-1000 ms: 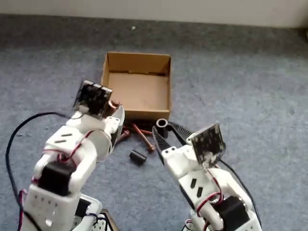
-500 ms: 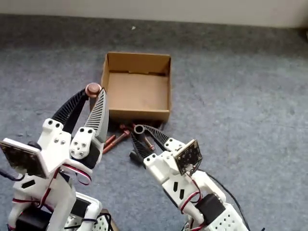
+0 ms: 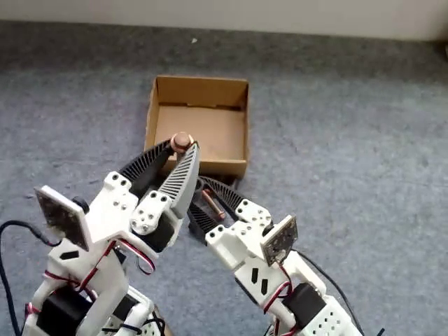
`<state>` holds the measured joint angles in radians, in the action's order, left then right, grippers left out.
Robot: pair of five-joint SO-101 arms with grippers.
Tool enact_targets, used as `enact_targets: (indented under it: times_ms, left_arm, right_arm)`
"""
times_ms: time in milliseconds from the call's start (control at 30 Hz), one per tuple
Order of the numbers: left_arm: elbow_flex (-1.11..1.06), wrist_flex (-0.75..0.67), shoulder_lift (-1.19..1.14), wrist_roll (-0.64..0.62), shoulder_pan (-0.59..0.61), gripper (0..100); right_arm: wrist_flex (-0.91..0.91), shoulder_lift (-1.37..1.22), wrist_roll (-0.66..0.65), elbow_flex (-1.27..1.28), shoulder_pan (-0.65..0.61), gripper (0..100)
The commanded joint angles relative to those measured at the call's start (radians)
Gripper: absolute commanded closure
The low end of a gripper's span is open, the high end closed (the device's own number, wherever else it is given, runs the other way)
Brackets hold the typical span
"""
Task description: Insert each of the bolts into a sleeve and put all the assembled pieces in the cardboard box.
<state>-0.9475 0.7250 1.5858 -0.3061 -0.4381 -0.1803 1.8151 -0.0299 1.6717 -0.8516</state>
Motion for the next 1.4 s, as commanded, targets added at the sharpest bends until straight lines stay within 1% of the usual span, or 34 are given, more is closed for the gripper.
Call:
enact_targets:
  times_ms: [0, 167, 300, 433, 500, 667, 967, 1100, 1233, 1367]
  left_arm:
    - [0.002, -0.048, 0.007, -0.008, -0.025, 99]
    - [0.008, -0.026, 0.007, -0.048, -0.035, 99]
    - [0.008, -0.017, 0.007, -0.044, -0.102, 99]
    - [0.010, 0.017, 0.007, -0.041, -0.124, 99]
    - [0.008, 0.017, 0.007, -0.012, -0.133, 99]
    - [0.008, 0.057, 0.007, -0.002, -0.139, 99]
    - [0.001, 0.095, 0.008, 0.000, -0.131, 99]
    - [-0.019, 0.094, 0.007, 0.003, -0.130, 99]
    - [-0.042, 0.091, 0.007, 0.046, -0.130, 99]
    - [-0.051, 0.094, 0.007, 0.049, -0.130, 99]
  right_arm:
    - [-0.038, 0.008, -0.012, 0.137, -0.045, 99.5]
    - [-0.053, 0.008, -0.012, 0.137, -0.047, 99.5]
    - [-0.053, 0.016, -0.012, 0.137, -0.045, 99.5]
    - [-0.053, 0.018, -0.012, 0.137, -0.044, 99.5]
    - [-0.053, 0.018, -0.012, 0.137, -0.031, 99.5]
    - [-0.051, 0.018, -0.009, 0.136, 0.007, 99.5]
    - [-0.051, 0.019, -0.008, 0.099, 0.010, 99.5]
    - [-0.051, 0.019, -0.006, 0.097, 0.010, 99.5]
    - [-0.051, 0.019, -0.011, 0.097, 0.010, 99.5]
    - [-0.051, 0.019, -0.011, 0.097, 0.010, 99.5]
